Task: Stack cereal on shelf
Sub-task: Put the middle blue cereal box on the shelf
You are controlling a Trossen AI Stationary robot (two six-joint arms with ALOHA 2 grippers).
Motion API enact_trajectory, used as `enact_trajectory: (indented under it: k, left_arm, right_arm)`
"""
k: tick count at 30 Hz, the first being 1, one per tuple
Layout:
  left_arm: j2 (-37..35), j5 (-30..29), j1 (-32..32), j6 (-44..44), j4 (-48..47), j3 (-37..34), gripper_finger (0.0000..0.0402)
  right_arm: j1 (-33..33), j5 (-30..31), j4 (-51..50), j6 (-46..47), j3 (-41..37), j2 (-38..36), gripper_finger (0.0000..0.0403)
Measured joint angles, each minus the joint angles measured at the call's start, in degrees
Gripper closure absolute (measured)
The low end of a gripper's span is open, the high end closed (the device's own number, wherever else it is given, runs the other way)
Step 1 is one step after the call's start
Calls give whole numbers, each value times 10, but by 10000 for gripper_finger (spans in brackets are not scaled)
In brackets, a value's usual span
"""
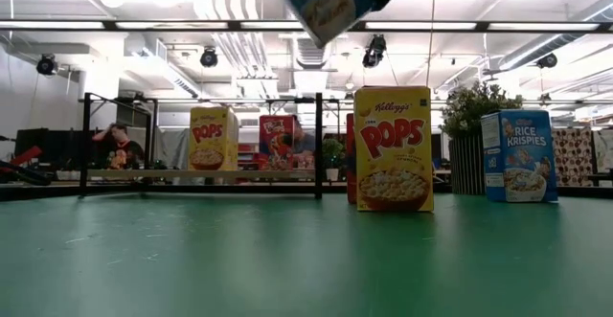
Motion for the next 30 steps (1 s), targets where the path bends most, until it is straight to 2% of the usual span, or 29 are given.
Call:
enact_trajectory:
  k: [2, 5, 11, 15, 18, 27, 30]
  left_arm:
    - [2, 0, 3, 15, 63, -14, 172]
    - [10, 0, 15, 35, 153, -35, 169]
    - [37, 30, 55, 47, 237, -55, 140]
    - [57, 36, 83, 44, 241, -55, 117]
    - [71, 66, 100, 43, 241, -50, 109]
    - [92, 79, 136, 35, 226, -48, 120]
    - [91, 100, 135, 33, 220, -48, 128]
  right_arm:
    - [0, 0, 79, -16, -33, 1, 257]
    - [0, 0, 144, -32, -59, 7, 257]
    - [0, 0, 153, -36, -62, 16, 257]
    - [0, 0, 152, -36, -62, 17, 257]
    - [0, 0, 147, -36, -62, 17, 257]
    - [0, 2, 140, -35, -62, 17, 257]
    - [0, 2, 140, -35, -62, 17, 257]
